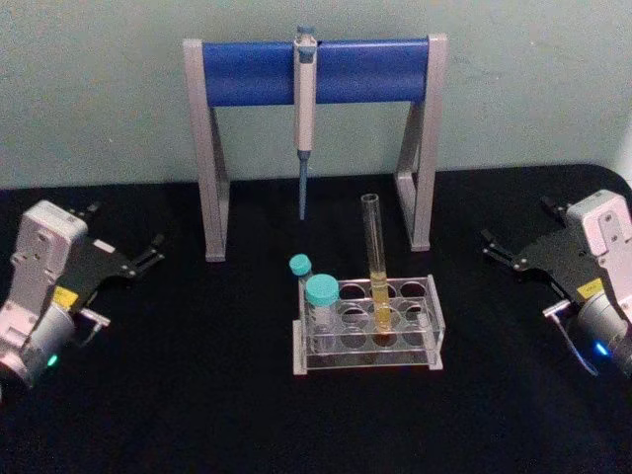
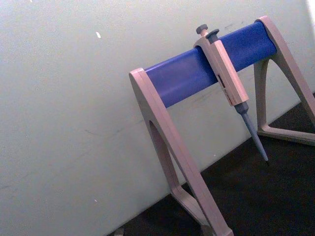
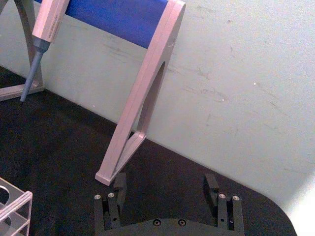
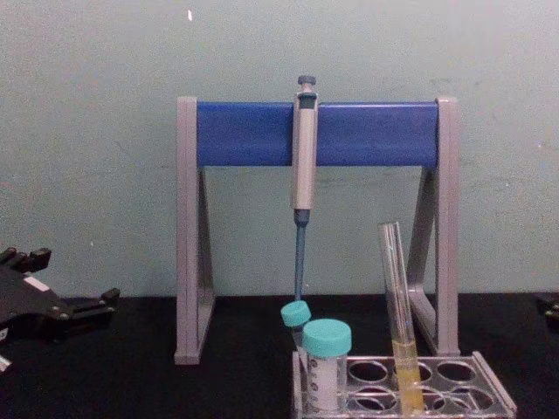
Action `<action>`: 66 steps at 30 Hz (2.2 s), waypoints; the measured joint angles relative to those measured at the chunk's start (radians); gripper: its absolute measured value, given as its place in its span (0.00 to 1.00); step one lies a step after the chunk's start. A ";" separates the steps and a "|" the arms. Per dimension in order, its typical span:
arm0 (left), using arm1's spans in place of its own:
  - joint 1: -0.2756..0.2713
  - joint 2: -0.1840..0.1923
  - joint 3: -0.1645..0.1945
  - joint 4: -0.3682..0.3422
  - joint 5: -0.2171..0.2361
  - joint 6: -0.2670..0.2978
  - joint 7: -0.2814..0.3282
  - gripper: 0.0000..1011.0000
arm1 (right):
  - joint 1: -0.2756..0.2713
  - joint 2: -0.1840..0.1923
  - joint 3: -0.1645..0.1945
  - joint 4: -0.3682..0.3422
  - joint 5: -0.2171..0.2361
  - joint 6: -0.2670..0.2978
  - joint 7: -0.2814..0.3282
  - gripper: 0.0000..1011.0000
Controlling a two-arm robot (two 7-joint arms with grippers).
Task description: Pick up the test tube from the test tube rack, shake it, then place it back into the test tube rack.
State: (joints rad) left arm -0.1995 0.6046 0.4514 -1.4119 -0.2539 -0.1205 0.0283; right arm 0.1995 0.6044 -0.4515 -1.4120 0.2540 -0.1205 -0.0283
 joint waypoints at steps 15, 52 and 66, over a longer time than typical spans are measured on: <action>0.000 0.000 0.000 0.000 0.000 0.000 0.000 0.99 | 0.000 0.000 0.000 0.000 0.000 0.000 0.000 0.99; 0.000 0.000 0.000 0.000 0.000 0.000 0.000 0.99 | -0.018 -0.009 0.039 -0.009 0.013 -0.017 0.011 0.99; 0.000 0.000 0.000 0.000 0.000 0.000 0.000 0.99 | -0.059 0.010 0.102 -0.087 0.135 -0.083 0.192 0.99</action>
State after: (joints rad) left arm -0.1995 0.6047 0.4514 -1.4120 -0.2539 -0.1205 0.0283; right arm 0.1403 0.6149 -0.3494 -1.4988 0.3891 -0.2036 0.1641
